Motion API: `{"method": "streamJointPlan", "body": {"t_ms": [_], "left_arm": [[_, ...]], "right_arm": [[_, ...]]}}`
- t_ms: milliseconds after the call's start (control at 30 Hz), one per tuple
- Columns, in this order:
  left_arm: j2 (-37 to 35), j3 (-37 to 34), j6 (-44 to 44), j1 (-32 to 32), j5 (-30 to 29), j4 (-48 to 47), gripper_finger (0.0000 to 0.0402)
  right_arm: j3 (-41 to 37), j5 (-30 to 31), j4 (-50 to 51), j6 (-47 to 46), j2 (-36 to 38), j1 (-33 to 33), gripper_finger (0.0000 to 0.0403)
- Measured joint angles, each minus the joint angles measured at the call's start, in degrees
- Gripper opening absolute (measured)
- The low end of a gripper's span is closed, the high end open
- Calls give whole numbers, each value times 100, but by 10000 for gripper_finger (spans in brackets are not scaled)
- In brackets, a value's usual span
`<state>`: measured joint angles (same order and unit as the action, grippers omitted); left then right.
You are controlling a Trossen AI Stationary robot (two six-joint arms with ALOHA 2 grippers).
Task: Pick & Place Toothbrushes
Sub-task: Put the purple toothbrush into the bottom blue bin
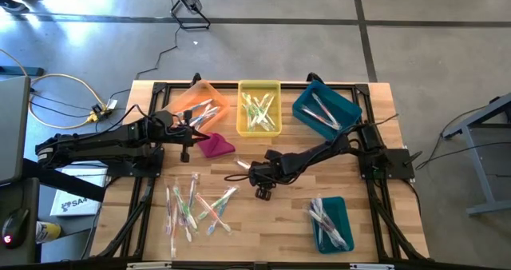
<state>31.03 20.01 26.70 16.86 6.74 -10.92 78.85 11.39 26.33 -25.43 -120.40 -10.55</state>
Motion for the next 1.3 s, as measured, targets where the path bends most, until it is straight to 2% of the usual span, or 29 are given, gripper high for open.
{"method": "streamJointPlan", "body": {"t_ms": [333, 767, 1300], "left_arm": [[0, 0, 2, -1, 0, 0, 0], [0, 2, 2, -1, 11, 0, 0], [0, 2, 2, -1, 2, 9, 0]], "right_arm": [[-4, -1, 11, 13, -11, 0, 13], [-22, -97, 170, 16, 101, 17, 6], [-27, -23, 1050, 477, 1380, 189, 2]]}}
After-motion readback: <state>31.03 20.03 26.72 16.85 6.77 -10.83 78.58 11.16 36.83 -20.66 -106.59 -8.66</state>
